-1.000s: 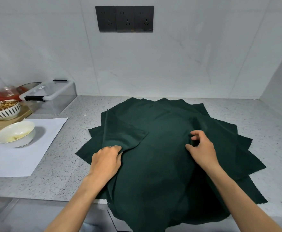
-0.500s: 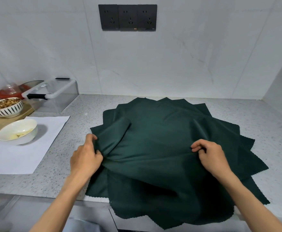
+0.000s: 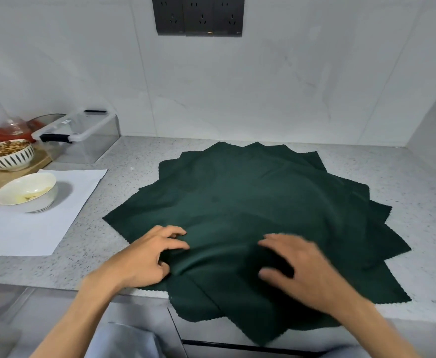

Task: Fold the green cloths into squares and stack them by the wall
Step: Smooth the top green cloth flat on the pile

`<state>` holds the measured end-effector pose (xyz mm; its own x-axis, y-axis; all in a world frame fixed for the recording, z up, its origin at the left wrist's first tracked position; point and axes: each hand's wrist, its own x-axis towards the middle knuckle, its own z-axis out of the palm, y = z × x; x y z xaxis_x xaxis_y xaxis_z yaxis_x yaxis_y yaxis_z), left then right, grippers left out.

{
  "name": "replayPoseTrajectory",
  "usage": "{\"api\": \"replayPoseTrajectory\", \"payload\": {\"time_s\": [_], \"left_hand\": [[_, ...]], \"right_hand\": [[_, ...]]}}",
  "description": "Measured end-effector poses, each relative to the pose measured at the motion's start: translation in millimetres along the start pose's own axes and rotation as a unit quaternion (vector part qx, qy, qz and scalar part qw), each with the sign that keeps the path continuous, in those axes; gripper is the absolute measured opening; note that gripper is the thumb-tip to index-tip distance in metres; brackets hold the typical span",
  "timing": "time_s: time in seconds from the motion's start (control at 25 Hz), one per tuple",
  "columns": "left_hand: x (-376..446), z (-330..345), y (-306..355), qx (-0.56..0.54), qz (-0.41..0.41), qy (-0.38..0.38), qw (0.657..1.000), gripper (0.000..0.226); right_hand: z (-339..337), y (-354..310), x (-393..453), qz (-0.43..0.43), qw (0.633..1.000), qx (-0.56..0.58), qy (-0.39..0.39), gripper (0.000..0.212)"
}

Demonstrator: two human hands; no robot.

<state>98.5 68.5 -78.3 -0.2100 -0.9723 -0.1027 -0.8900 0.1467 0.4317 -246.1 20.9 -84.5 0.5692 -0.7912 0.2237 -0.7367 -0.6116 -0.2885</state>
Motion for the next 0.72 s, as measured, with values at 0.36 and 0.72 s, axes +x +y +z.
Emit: {"api": "replayPoseTrajectory", "payload": {"time_s": [0.36, 0.72], "left_hand": [[-0.4, -4.2, -6.6, 0.002, 0.049, -0.058, 0.997, 0.055], [-6.1, -8.1, -2.4, 0.068, 0.039, -0.076, 0.994, 0.082]], "right_hand": [[29.4, -10.7, -2.6, -0.056, 0.992, 0.100, -0.049, 0.041], [38.8, -15.3, 4.1, -0.035, 0.994, 0.101, 0.035, 0.010]]}}
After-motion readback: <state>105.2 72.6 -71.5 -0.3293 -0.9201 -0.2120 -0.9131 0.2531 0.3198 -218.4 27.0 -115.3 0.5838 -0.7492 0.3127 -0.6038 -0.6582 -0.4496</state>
